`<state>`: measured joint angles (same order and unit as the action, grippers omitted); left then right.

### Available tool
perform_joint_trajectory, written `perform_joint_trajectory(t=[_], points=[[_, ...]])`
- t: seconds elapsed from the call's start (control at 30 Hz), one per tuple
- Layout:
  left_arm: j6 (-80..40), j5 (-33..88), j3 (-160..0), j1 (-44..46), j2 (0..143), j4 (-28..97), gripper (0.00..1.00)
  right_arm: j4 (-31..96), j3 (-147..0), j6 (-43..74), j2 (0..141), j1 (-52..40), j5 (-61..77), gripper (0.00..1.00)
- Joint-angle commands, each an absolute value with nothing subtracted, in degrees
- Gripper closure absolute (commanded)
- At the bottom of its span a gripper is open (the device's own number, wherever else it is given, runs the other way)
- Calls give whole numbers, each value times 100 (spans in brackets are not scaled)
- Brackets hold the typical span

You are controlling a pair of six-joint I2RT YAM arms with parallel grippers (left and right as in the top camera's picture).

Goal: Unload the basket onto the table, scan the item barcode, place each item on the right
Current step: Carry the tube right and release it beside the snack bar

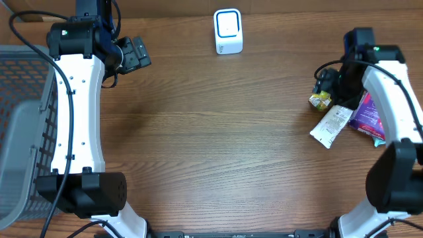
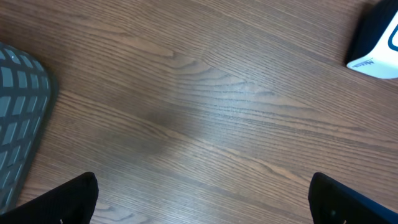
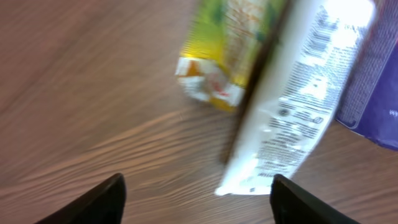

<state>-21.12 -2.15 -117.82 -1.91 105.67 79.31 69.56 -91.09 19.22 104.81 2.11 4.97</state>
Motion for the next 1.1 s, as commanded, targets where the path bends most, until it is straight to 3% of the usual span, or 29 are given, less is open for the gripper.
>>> perform_joint_trajectory(t=[0.0,0.1,0.2,0.57,0.8,1.07], points=[[-2231,-233,-11909,-189,10586,7929,1,7087,-9682,1470,9564,19,1127,17],[-2231,-233,-11909,-189,10586,7929,1,7282,-9985,1319,8921,-252,1127,12],[-2231,-233,-11909,-189,10586,7929,1,7629,-10254,1192,8313,-567,1127,0],[-2231,-233,-11909,-189,10586,7929,0,7736,-10287,1194,6764,-847,1125,0],[-2231,-233,-11909,-187,10586,7929,0,8208,-10287,1197,6611,-847,952,0],[-2231,-233,-11909,-187,10586,7929,0,7815,-10186,1208,6591,-858,532,0]])
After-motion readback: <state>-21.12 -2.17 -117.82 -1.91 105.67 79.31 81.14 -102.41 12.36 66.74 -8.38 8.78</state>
